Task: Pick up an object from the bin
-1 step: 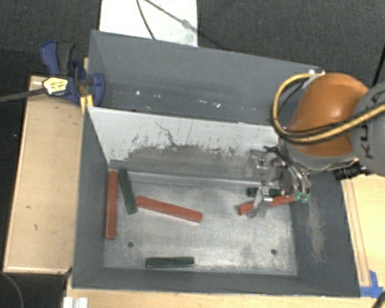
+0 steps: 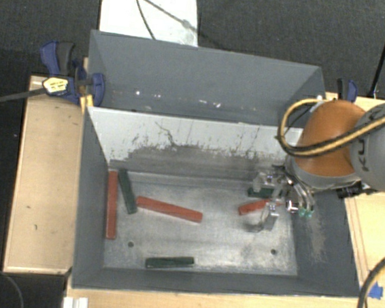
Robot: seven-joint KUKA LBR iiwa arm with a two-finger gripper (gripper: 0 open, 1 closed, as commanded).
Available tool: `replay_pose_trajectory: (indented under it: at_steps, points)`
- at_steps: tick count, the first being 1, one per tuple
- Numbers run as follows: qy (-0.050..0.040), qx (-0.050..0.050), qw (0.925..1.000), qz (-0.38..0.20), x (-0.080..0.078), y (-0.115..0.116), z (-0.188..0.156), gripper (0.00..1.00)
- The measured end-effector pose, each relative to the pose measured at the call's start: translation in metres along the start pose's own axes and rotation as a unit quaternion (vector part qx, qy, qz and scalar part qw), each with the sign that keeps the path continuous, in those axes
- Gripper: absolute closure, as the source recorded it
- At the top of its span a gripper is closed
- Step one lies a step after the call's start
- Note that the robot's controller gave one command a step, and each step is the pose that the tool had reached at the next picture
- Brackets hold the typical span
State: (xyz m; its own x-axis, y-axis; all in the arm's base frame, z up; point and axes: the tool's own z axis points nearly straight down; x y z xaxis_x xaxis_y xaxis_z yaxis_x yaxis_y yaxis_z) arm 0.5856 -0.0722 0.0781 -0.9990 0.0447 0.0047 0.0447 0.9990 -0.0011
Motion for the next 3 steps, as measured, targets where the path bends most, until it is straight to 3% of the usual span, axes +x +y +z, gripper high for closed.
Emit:
replay_pose_trajectory:
  at_steps: [1,2,3]
  points:
    - [-0.0039,-0.001,1.0000,-0.003,-0.002,0.004,-0.004,1.00]
    - [-0.0007,-0.001,0.9999,0.012,0.057,0.000,-0.008,1.00]
    - [-0.0079,-0.001,0.9997,0.024,0.068,0.013,-0.181,1.00]
